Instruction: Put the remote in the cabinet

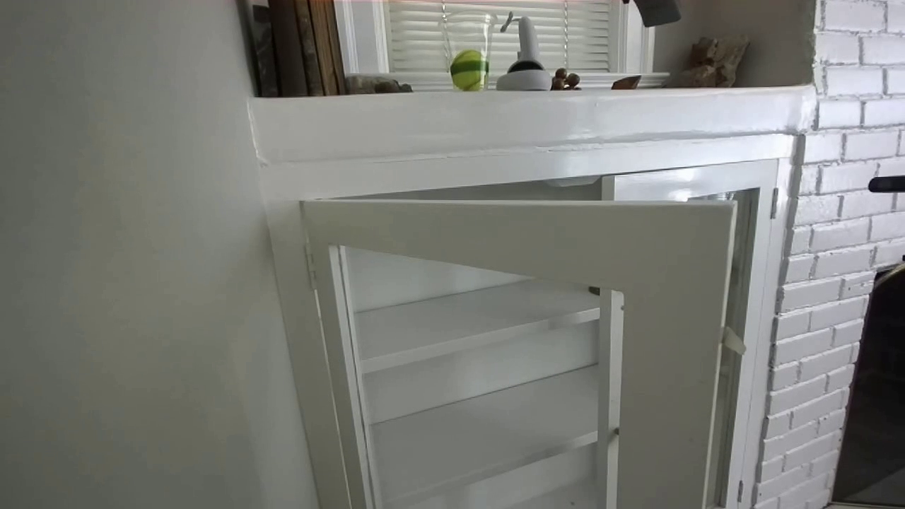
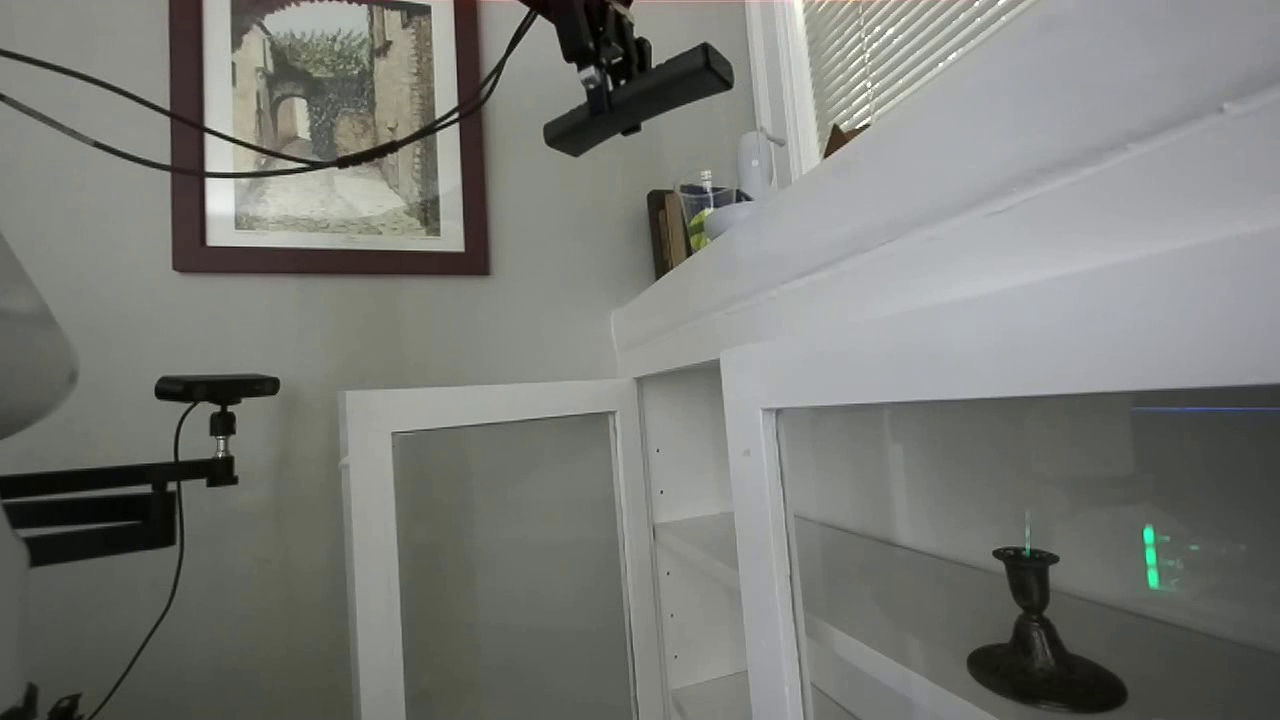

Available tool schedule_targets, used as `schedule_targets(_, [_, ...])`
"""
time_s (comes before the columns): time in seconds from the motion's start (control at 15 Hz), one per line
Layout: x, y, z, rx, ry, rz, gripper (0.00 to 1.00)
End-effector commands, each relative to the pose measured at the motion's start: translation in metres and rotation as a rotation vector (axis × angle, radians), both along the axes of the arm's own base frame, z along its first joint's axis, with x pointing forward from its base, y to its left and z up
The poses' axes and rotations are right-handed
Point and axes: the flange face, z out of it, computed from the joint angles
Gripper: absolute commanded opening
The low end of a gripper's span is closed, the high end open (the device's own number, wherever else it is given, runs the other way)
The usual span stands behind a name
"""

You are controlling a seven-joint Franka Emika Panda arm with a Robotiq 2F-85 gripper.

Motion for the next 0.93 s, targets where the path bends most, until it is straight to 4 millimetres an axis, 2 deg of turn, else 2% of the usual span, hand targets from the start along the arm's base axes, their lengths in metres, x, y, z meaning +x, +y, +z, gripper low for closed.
schedule_targets(0.0, [-0.003, 0.001, 0.0, 0.0, 0.0, 0.005, 0.55])
schedule_targets(0.2, [-0.007, 0.001, 0.0, 0.001, 0.0, 0.009, 0.55])
schedule_targets(0.27, [-0.001, 0.0, -0.005, -0.01, 0.007, -0.003, 0.3])
schedule_targets(0.47, [0.01, 0.016, -0.022, 0.015, 0.012, -0.02, 0.3])
schedule_targets(0.6, [0.017, 0.033, -0.041, 0.037, 0.023, -0.032, 0.3])
schedule_targets(0.87, [0.023, 0.09, -0.083, 0.11, 0.061, -0.033, 0.3])
